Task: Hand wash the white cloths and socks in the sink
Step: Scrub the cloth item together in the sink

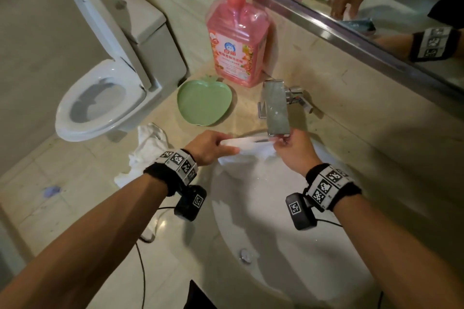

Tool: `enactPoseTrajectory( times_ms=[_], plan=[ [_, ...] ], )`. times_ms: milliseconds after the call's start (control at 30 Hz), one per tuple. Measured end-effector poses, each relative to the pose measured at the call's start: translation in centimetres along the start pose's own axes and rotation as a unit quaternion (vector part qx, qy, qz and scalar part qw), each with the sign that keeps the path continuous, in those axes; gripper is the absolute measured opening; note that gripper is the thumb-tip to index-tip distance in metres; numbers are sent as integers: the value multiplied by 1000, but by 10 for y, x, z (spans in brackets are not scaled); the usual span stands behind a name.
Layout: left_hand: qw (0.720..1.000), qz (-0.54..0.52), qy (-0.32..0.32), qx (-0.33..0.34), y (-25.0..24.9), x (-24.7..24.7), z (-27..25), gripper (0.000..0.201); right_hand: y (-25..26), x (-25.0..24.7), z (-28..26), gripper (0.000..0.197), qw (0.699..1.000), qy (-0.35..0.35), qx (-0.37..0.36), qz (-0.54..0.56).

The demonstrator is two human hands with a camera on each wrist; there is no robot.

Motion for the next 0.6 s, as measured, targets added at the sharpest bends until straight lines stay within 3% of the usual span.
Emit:
enactPoseTrajectory(
  times_ms=[100, 200, 300, 467, 600],
  plan=[
    [1000, 8, -13, 14, 2, -1, -3, 14, 4, 9, 1, 17, 998, 8, -1, -61],
    [998, -44, -26, 47, -4, 4, -1, 19, 2, 11, -1, 30, 994, 49, 6, -93],
    [993, -90, -41, 71, -9, 16, 8, 36, -4, 6, -3, 24, 996, 74, 46, -23],
    [993, -76, -64, 67, -30, 39, 31, 32, -19, -17, -9, 22, 988, -5, 94, 120],
    [990, -94, -87, 60, -47, 53, 49, 29, -24, -29, -15, 18, 969, -7, 103, 224]
  ],
)
Point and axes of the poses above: each hand's wrist, its own z-axis towards the middle knuckle, its own x-axis out of the palm, y = z × x, the point moved 3 cm from there along z, towards the middle knuckle, and after that the axes turned 8 degrees about y, right-handed, at the moved point
